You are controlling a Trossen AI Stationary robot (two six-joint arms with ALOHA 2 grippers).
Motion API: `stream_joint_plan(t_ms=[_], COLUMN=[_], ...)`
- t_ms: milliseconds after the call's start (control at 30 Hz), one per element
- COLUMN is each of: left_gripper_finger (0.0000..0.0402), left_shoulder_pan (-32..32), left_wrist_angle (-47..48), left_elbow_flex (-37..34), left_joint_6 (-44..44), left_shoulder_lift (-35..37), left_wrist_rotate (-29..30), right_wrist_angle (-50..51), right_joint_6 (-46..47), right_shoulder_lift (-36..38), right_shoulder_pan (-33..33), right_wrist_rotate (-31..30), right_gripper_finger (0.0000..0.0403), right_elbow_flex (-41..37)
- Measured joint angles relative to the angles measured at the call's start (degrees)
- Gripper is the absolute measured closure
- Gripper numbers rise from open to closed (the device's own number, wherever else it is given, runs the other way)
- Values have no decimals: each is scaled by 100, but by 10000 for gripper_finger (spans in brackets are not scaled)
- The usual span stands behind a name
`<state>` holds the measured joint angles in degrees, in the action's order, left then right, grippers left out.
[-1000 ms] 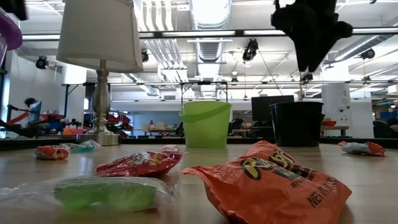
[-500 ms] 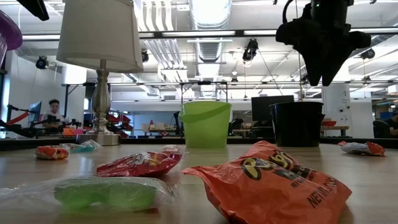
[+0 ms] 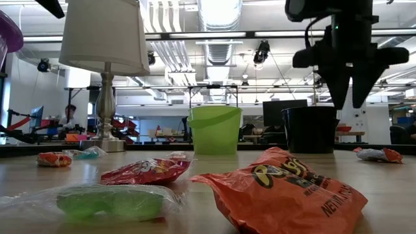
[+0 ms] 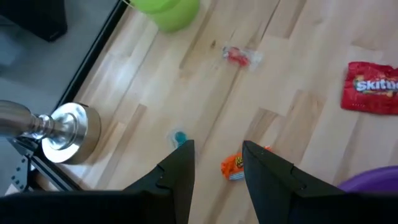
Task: Sort candy
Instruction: Put the orange chocolate into the green bucket
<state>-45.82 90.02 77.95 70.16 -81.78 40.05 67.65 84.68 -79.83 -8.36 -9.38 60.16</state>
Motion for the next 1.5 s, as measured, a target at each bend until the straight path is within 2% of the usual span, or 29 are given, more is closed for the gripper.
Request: stream_joint_plan(t_ms=[367, 733, 900, 1133, 1267, 1500], left_gripper_finger=[285, 285, 285, 285, 285, 285], left_shoulder_pan=[436, 1347, 1554, 1586, 1595, 1597], left_wrist_angle=[2, 0, 1, 2, 0, 0], left_elbow_flex=[1, 4, 9, 13, 13, 13], left_joint_6=[-179, -707, -807, -755, -755, -751], left_shoulder_lift=[13, 86, 337, 932, 1268, 1730], left_wrist_rotate=[651, 766, 1050, 1058, 1058, 1047], right_wrist_angle=[-454, -1459, -1974, -2625, -2648, -2664], right_joint_6=[731, 840, 841, 840, 777, 578], right_shoulder_lift=[-11, -11, -10, 9, 11, 7], right_shoulder_pan=[-26, -26, -25, -26, -26, -24], right_wrist_rotate=[251, 237, 228, 231, 256, 304], right_gripper_finger=[231, 232, 232, 233, 265, 372], right_elbow_flex=[-833, -1598, -1886, -2255, -2288, -2258])
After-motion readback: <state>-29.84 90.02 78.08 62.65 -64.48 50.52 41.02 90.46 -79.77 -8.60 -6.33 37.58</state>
